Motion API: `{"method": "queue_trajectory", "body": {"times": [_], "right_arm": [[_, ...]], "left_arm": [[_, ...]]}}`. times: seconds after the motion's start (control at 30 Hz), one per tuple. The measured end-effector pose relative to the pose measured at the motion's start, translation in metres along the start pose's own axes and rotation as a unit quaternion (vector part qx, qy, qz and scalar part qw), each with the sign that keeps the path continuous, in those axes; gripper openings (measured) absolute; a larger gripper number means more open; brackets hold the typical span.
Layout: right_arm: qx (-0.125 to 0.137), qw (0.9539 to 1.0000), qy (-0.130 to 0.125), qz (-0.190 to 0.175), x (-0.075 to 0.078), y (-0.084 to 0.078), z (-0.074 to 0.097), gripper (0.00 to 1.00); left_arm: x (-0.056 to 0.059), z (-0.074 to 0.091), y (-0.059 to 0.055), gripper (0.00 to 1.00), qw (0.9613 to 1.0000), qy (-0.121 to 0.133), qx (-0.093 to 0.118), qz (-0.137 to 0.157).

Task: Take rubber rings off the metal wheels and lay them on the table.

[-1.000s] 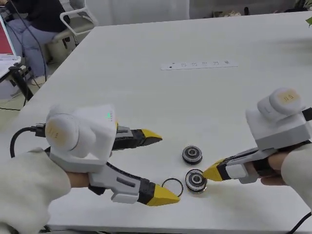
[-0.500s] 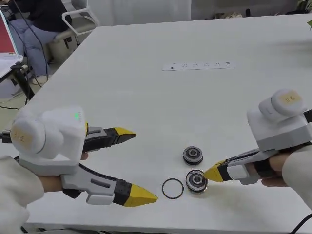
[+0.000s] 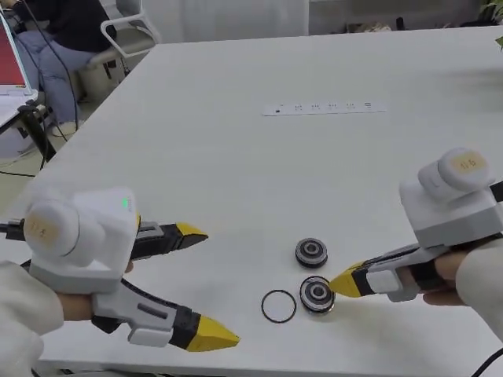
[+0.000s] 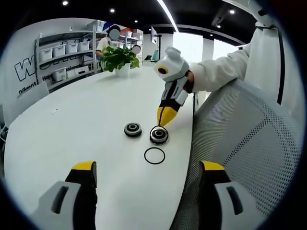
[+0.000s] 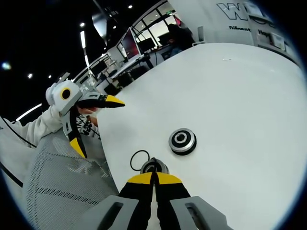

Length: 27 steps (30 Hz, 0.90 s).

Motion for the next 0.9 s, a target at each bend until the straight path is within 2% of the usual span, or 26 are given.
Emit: {"method": "queue_trajectory", "body": {"times": [0.2,0.33,0.5,0.7,0.9], "right_arm": [[0.0,1.0,0.0,0.0,0.0,0.0,0.0,0.0],[0.0,1.0,0.0,-0.001,0.001,0.0,0.0,0.0],[-0.001,1.0,0.0,-0.002,0.001,0.0,0.0,0.0],[-0.001,1.0,0.001,-0.002,0.001,-0.001,0.0,0.0],[0.003,1.0,0.004,-0.001,-0.001,0.002,0.0,0.0]], "left_arm": [[0.001,-0.001,-0.005,0.88,0.9999,-0.005,-0.008,0.011],[0.002,-0.002,-0.012,0.87,0.9995,-0.01,-0.025,0.013],[0.003,-0.003,-0.014,0.87,0.9993,-0.014,-0.027,0.02],[0.003,-0.004,-0.021,0.87,0.9987,-0.019,-0.04,0.026],[0.005,-0.004,-0.022,0.87,0.9984,-0.024,-0.041,0.03]]}}
Point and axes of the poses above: the centre of the closed fingertips' face, and the gripper's own axes: z roughly backward along the fingers, x roughly to its right, y roughly out of its top, the point moved 3 cm from there along z, roughly backward along the fingers, and after that the axes turned 7 degrees about z, right-handed, at the moved point
